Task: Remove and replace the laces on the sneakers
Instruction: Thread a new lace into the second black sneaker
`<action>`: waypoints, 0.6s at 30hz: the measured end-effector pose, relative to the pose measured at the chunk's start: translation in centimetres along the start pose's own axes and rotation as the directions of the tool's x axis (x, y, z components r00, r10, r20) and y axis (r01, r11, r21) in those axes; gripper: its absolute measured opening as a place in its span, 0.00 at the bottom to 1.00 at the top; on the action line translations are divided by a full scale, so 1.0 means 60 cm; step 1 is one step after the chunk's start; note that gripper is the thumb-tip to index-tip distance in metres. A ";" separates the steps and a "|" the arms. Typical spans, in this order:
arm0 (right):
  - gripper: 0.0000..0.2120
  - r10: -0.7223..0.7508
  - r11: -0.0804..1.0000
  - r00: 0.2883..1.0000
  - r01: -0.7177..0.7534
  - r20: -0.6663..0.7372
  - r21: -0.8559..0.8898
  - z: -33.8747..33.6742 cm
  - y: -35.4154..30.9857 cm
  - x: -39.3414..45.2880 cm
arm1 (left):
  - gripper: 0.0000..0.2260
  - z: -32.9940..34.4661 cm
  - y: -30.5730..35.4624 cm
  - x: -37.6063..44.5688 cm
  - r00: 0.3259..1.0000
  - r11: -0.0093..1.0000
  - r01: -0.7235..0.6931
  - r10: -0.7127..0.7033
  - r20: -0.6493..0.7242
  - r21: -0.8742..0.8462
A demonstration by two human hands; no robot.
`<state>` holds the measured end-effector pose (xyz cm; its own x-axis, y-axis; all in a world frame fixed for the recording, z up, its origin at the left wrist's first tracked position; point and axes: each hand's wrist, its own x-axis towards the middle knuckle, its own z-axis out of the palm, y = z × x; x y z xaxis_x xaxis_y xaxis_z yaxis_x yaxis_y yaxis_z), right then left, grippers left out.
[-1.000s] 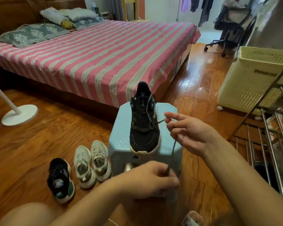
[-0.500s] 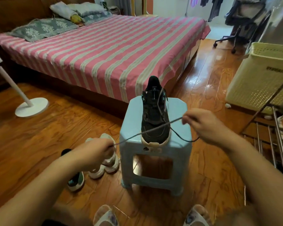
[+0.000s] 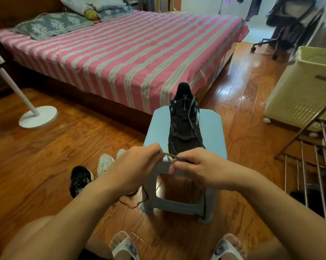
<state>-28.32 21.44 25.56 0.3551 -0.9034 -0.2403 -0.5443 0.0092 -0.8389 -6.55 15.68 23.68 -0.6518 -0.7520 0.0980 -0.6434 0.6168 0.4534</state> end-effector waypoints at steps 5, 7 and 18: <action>0.16 0.124 0.904 0.981 -0.172 0.146 0.390 -0.088 0.040 -0.053 | 0.03 0.008 -0.104 0.017 0.942 0.877 0.323 -0.335 -0.031 0.356; 0.14 0.232 0.952 0.938 -0.273 0.255 0.138 -0.090 0.058 -0.055 | 0.06 0.010 -0.167 0.013 0.862 0.781 0.498 -0.493 -0.117 0.378; 0.24 0.405 0.822 0.848 -0.175 0.341 -0.542 0.004 0.059 -0.031 | 0.18 -0.015 -0.153 0.010 0.787 0.878 0.434 -0.479 -0.390 -0.201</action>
<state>-30.73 23.27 22.95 0.3402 -0.6164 -0.7102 -0.9213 -0.0670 -0.3832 -0.65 9.35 20.37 -0.0481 -0.9775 0.2054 -0.7672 0.1678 0.6191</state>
